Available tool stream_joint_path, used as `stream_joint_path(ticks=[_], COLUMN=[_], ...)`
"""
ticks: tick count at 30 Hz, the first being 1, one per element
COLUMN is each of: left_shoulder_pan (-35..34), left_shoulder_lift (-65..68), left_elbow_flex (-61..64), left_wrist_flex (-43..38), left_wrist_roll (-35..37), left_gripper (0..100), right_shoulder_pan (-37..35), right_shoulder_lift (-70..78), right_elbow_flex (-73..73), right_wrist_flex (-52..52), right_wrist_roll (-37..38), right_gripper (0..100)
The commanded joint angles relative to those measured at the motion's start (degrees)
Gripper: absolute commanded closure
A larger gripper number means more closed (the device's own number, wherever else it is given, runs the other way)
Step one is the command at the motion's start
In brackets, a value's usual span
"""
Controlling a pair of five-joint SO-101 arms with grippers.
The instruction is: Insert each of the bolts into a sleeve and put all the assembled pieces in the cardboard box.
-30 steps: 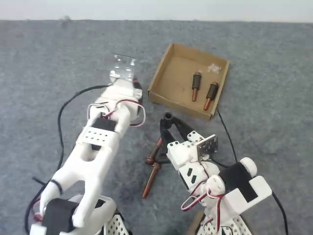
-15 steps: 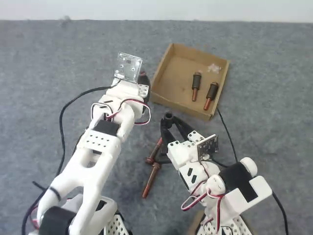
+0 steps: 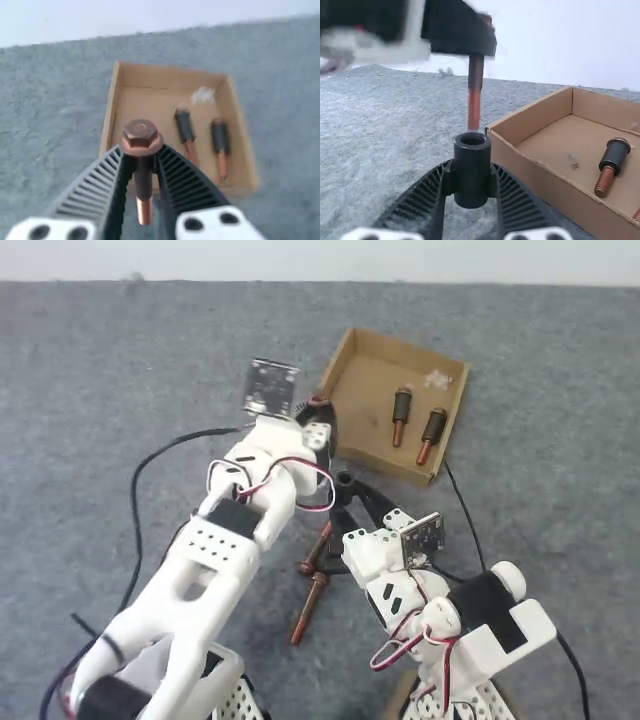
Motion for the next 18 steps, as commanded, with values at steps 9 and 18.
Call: stream_joint_path(ticks=[9,18], left_shoulder_pan=[0.7,5.2], left_shoulder_lift=[-16.4,-13.3], left_elbow_flex=[5.7,5.4], left_wrist_flex=[0.2,0.2], left_wrist_roll=[6.9,6.8], left_gripper=[99,99], right_shoulder_pan=[0.7,-0.5], right_shoulder_lift=[-0.2,-0.2], right_elbow_flex=[1.1,1.2], right_wrist_flex=[0.7,0.7], right_wrist_roll=[-0.7,-0.4], right_gripper=[99.3,99.3])
